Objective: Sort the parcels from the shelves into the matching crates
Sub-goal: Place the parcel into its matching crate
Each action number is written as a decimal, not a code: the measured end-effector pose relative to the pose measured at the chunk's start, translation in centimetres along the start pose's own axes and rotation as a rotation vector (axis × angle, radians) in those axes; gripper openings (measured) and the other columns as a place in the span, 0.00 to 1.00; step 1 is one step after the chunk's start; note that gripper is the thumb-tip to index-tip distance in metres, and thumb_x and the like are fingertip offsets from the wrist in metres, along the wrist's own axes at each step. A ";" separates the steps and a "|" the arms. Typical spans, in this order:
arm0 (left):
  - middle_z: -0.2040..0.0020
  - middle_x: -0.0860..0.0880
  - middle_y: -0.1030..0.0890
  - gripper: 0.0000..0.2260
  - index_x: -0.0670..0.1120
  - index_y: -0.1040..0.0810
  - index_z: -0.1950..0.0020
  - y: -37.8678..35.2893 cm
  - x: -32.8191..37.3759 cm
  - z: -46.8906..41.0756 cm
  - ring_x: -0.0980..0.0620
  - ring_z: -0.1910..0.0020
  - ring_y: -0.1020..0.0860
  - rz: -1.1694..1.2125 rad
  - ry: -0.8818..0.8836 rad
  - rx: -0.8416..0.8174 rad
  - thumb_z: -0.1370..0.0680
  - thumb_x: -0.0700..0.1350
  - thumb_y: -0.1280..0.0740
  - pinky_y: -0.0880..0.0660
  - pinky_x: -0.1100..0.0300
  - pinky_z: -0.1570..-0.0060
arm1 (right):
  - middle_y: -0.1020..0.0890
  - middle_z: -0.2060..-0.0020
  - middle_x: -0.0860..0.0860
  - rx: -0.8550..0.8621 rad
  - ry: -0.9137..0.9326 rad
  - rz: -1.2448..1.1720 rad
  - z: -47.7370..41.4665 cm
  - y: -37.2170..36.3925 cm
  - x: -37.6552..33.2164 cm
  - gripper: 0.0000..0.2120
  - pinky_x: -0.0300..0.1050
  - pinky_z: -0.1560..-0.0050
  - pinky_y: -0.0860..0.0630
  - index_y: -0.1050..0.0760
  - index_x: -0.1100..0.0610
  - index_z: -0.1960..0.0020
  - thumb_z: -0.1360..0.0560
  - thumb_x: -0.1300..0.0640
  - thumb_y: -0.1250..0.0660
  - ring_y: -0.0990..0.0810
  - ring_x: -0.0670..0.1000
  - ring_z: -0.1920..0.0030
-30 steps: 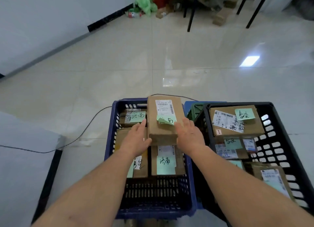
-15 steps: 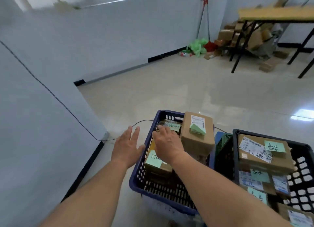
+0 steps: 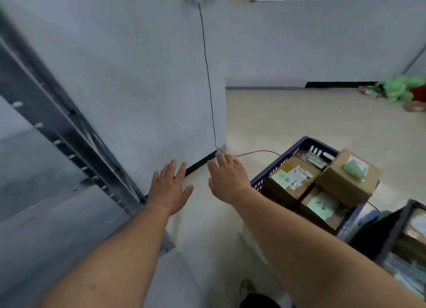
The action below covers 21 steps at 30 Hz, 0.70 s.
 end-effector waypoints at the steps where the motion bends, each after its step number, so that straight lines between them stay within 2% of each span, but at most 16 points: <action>1: 0.21 0.45 0.59 0.30 0.51 0.59 0.21 0.2 -1.5 1.2 0.47 0.22 0.56 0.006 0.035 0.009 0.18 0.59 0.49 0.57 0.48 0.25 | 0.36 0.30 0.58 -0.009 0.039 0.005 0.2 -0.1 -1.9 0.21 0.51 0.33 0.37 0.37 0.57 0.29 0.20 0.52 0.44 0.37 0.59 0.31; 8: 0.21 0.45 0.56 0.32 0.50 0.57 0.21 2.1 -8.7 8.1 0.47 0.22 0.54 0.058 0.275 0.115 0.19 0.59 0.47 0.54 0.47 0.25 | 0.36 0.31 0.59 0.007 0.320 0.020 0.1 1.3 -12.2 0.21 0.52 0.34 0.35 0.38 0.57 0.29 0.21 0.54 0.43 0.35 0.59 0.33; 16: 0.21 0.45 0.59 0.30 0.51 0.60 0.22 1.7 -15.5 16.8 0.48 0.22 0.57 0.056 0.551 0.090 0.18 0.58 0.50 0.57 0.47 0.25 | 0.36 0.30 0.59 0.023 0.596 0.006 0.9 1.3 -22.2 0.24 0.52 0.33 0.35 0.40 0.56 0.27 0.21 0.52 0.43 0.35 0.59 0.32; 21: 0.21 0.45 0.57 0.31 0.51 0.59 0.22 0.5 -21.1 24.2 0.47 0.22 0.55 0.009 0.753 0.122 0.19 0.60 0.50 0.57 0.45 0.26 | 0.42 0.26 0.60 0.001 0.778 0.057 2.7 0.2 -30.5 0.29 0.54 0.30 0.40 0.45 0.56 0.24 0.21 0.49 0.42 0.39 0.60 0.29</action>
Point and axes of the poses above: each hand's wrist, its own z-axis away from the middle knuckle, its own y-axis out of the back of the hand, x = y × z, the point moved 9 cm from there along -z, towards the middle knuckle
